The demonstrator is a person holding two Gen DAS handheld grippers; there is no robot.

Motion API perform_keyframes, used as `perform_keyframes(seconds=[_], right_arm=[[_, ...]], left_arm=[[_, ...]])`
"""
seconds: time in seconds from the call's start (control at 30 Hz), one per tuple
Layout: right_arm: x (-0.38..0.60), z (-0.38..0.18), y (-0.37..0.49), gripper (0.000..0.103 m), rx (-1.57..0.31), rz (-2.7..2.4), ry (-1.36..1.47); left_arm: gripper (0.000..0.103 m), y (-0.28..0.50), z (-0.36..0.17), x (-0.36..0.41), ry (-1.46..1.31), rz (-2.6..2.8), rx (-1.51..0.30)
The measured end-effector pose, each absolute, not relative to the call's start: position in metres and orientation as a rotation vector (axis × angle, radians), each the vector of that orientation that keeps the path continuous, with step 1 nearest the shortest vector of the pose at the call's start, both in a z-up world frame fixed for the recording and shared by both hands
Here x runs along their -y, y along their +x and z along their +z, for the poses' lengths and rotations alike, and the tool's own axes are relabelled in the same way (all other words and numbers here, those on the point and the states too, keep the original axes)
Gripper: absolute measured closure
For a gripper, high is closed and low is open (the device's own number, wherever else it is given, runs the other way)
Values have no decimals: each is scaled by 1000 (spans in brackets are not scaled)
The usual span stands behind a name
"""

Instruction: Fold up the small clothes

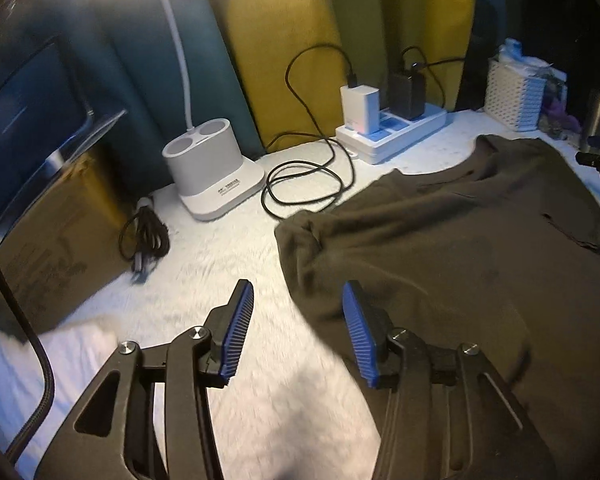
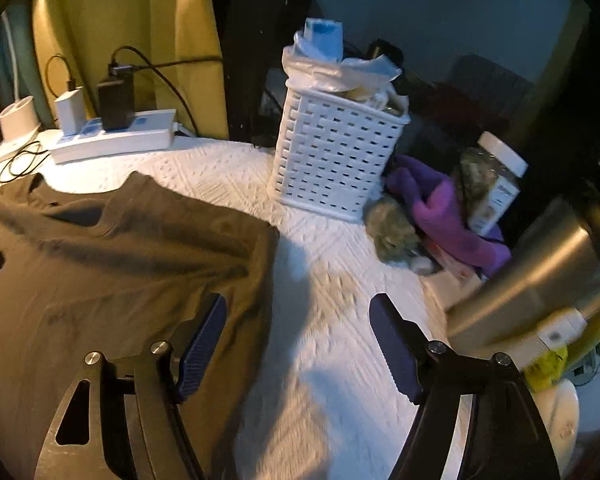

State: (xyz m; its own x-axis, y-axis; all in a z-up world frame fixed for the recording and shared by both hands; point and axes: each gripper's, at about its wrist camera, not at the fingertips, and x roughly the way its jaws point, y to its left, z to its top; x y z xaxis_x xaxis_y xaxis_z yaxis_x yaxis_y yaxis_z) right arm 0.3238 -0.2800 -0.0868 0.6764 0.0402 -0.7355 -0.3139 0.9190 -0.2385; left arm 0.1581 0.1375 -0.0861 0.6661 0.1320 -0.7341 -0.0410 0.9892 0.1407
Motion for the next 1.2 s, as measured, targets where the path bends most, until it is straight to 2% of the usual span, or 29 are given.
perform_keyframes(seconds=[0.27, 0.63, 0.8, 1.2], right_arm=[[285, -67, 262, 27, -774, 233, -332], [289, -50, 173, 27, -739, 275, -215], [301, -44, 134, 27, -718, 265, -169], [329, -65, 62, 27, -778, 237, -140]], left_arm=[[44, 101, -69, -113, 28, 31, -774], [40, 38, -59, -70, -38, -69, -720], [35, 16, -61, -57, -67, -115, -711], [30, -37, -81, -44, -85, -168, -739]])
